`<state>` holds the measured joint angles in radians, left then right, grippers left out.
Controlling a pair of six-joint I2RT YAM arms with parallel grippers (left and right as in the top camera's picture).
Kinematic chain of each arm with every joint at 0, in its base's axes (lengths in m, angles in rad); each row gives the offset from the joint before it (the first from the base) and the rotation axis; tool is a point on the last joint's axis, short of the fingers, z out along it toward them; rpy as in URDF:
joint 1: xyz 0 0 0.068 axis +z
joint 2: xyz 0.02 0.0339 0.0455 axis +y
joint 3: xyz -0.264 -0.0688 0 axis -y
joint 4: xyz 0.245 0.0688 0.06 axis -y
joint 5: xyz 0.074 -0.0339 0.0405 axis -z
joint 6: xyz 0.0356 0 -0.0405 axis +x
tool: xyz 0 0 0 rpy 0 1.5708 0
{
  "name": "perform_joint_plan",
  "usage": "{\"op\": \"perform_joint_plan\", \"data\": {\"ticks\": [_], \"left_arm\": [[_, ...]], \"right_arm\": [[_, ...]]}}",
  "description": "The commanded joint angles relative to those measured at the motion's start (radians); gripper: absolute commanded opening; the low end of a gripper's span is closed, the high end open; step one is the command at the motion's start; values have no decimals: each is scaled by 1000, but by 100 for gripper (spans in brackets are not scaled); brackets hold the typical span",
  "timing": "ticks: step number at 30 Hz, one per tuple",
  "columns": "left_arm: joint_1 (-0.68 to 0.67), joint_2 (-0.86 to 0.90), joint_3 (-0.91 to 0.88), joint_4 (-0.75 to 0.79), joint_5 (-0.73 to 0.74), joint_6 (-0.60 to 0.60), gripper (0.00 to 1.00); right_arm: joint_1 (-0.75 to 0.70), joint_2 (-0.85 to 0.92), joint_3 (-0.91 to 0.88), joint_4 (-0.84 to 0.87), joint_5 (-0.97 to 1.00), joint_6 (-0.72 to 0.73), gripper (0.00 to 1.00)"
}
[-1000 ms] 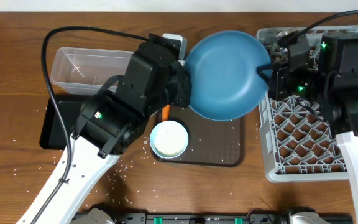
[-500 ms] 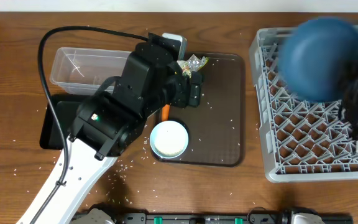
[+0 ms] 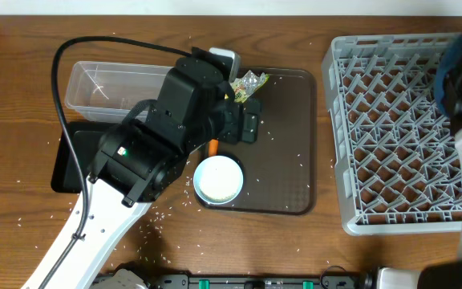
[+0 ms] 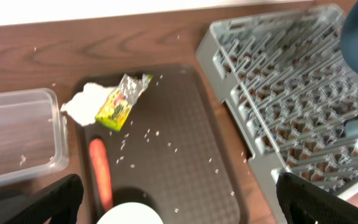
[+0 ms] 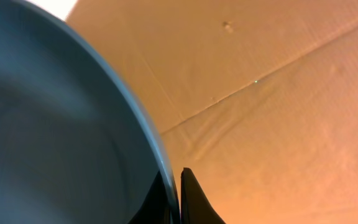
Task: Sort waste into correct bins and load items into the dishwasher rack
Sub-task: 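Place the teal plate upright into the dish rack with the right gripper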
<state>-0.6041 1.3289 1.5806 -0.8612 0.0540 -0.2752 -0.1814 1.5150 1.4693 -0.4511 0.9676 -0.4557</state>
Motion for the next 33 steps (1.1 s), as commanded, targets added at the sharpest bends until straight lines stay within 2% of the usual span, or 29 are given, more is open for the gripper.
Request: {"op": "perform_joint_plan", "data": {"ticks": [1, 4, 8, 12, 20, 33], "left_arm": [[2, -17, 16, -18, 10, 13, 100], [2, -17, 16, -29, 10, 13, 99], [2, -17, 16, -29, 10, 13, 99], [2, -17, 16, -29, 10, 13, 99], [2, -16, 16, -27, 9, 13, 99], [2, -16, 16, -28, 10, 13, 99]], "right_arm": [[-28, 75, 3, 47, 134, -174, 1], [-54, 152, 3, 172, 188, -342, 1], [-76, 232, 3, 359, 188, -640, 1], [-71, 273, 2, 505, 184, -778, 1], [-51, 306, 3, 510, 111, -865, 1], [35, 318, 2, 423, -49, -866, 1]]}}
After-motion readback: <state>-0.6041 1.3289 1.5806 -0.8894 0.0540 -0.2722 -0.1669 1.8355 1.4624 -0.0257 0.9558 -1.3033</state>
